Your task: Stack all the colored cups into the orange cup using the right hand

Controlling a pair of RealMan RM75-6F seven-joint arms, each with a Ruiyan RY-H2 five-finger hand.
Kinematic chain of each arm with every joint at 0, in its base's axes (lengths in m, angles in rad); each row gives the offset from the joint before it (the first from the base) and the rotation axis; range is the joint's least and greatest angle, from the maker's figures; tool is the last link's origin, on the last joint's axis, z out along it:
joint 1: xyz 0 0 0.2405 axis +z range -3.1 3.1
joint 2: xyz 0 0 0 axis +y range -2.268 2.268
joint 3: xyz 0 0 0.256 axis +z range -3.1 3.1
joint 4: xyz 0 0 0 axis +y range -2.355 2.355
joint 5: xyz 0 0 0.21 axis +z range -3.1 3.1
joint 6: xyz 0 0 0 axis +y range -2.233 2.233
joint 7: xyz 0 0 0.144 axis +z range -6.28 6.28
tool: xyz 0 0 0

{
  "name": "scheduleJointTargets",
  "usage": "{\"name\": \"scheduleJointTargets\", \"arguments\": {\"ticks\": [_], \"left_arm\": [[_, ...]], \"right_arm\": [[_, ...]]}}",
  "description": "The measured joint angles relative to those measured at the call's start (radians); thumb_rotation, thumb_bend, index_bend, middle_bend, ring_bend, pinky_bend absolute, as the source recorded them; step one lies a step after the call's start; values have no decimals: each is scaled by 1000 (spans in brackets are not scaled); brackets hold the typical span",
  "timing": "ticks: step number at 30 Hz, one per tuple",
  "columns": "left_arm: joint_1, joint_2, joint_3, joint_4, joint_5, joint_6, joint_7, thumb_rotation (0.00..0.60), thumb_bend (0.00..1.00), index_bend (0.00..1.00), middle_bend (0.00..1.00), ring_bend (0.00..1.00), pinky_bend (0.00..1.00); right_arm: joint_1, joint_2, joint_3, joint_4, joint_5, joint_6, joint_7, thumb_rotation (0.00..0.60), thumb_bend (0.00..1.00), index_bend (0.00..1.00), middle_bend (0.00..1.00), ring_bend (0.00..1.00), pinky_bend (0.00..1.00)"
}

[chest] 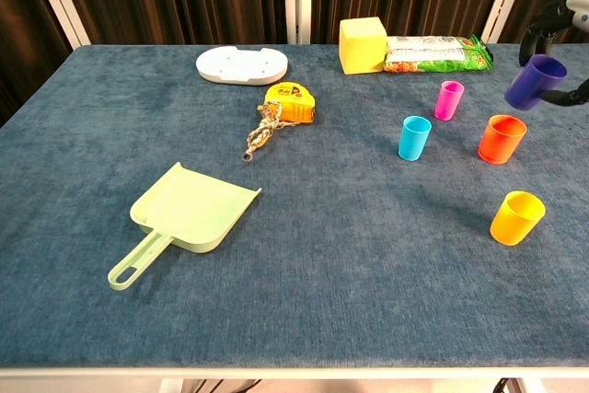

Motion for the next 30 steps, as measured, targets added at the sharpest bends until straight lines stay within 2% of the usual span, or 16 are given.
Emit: {"name": "scheduleJointTargets", "arguments": {"ticks": [18, 26, 30], "left_arm": [[0, 4, -1, 16, -5, -3, -32, 600, 35, 54, 43, 0, 0], [2, 4, 1, 25, -5, -1, -45, 600, 35, 55, 43, 0, 0], [3, 3, 2, 25, -4, -1, -45, 600, 35, 54, 43, 0, 0]], "right_arm": [[29, -89, -17, 104, 54, -37, -38, 600, 260, 486, 435, 90, 0], [34, -77, -19, 96, 49, -45, -11, 600, 188, 227, 281, 28, 0], [33, -66, -18, 81, 42, -37, -4, 600, 174, 207, 268, 20, 0]]}}
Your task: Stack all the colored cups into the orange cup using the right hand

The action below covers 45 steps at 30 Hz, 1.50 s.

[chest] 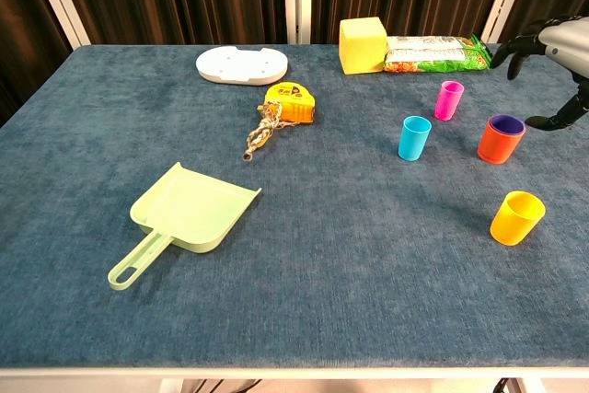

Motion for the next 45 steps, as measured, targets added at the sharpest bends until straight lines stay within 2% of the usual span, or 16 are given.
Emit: {"name": "scheduleJointTargets", "arguments": {"ticks": [9, 12, 16, 22, 31, 45], "left_arm": [[5, 4, 3, -15, 7, 10, 15, 600, 35, 54, 43, 0, 0], [6, 5, 5, -21, 10, 11, 24, 600, 35, 55, 43, 0, 0], [6, 5, 6, -28, 14, 10, 36, 600, 35, 55, 43, 0, 0], [4, 4, 7, -39, 22, 9, 51, 600, 34, 54, 43, 0, 0], [12, 12, 11, -45, 21, 17, 47, 600, 35, 55, 43, 0, 0], [14, 8, 9, -19, 14, 16, 14, 600, 34, 55, 43, 0, 0]], "right_arm": [[-24, 65, -25, -118, -85, 60, 14, 600, 173, 212, 280, 20, 0], [-46, 114, -59, -189, -143, 88, 11, 600, 170, 217, 280, 20, 0], [-90, 180, -128, -262, -216, 123, -4, 600, 165, 224, 282, 21, 0], [-137, 208, -208, -294, -274, 127, -26, 600, 162, 224, 284, 20, 0], [-145, 163, -223, -263, -266, 75, -54, 600, 163, 225, 285, 20, 0], [-137, 87, -210, -230, -237, 29, -116, 600, 178, 255, 314, 22, 0]]}}
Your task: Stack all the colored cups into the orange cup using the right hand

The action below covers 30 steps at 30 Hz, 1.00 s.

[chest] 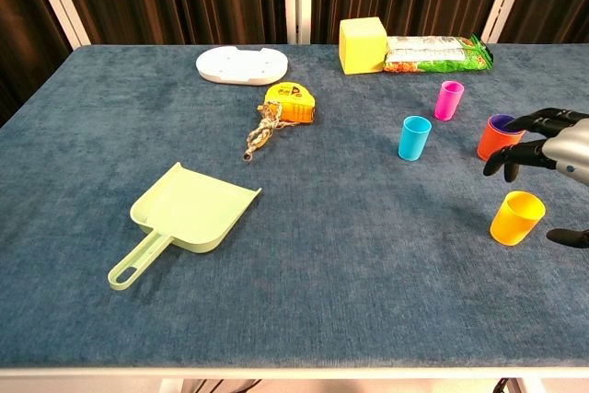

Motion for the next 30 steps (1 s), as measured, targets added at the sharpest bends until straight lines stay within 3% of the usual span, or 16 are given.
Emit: {"name": "scheduleJointTargets", "arguments": {"ticks": [30], "left_arm": [[10, 4, 3, 8, 5, 10, -13, 600, 35, 54, 43, 0, 0]], "right_arm": [[-20, -61, 17, 30, -13, 46, -55, 600, 267, 478, 469, 103, 0]]}}
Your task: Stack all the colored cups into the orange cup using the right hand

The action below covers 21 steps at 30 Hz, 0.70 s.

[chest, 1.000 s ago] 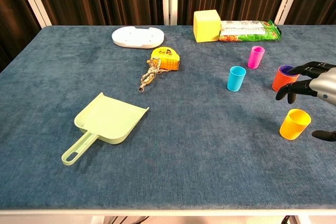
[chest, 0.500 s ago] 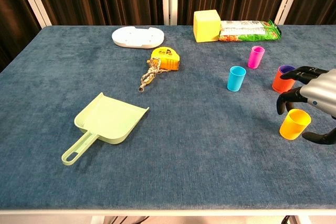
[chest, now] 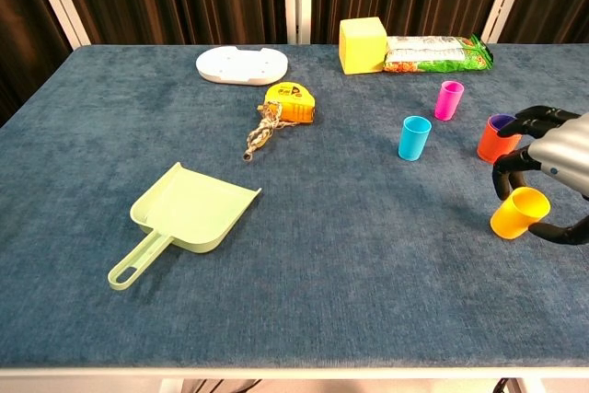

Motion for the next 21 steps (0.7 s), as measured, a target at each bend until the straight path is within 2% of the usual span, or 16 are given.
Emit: {"name": "scheduleJointTargets", "arguments": {"ticks": [6, 11, 16, 21], "left_arm": [[-1, 0, 0, -1, 3, 0, 1, 600, 35, 55, 43, 0, 0], [-3, -1, -1, -1, 4, -2, 2, 600, 34, 55, 43, 0, 0], [-4, 1, -3, -2, 4, -2, -1, 600, 35, 55, 43, 0, 0], [-4, 4, -5, 0, 0, -3, -6, 600, 35, 55, 43, 0, 0]], "right_arm": [[3, 33, 40, -43, -13, 39, 28, 600, 267, 478, 469, 103, 0], [17, 59, 103, -66, -5, 71, 35, 600, 268, 479, 469, 103, 0], [41, 54, 165, -35, 49, 73, 34, 600, 267, 478, 469, 103, 0], [63, 28, 196, 38, 118, 52, 29, 600, 267, 479, 468, 104, 0]]}}
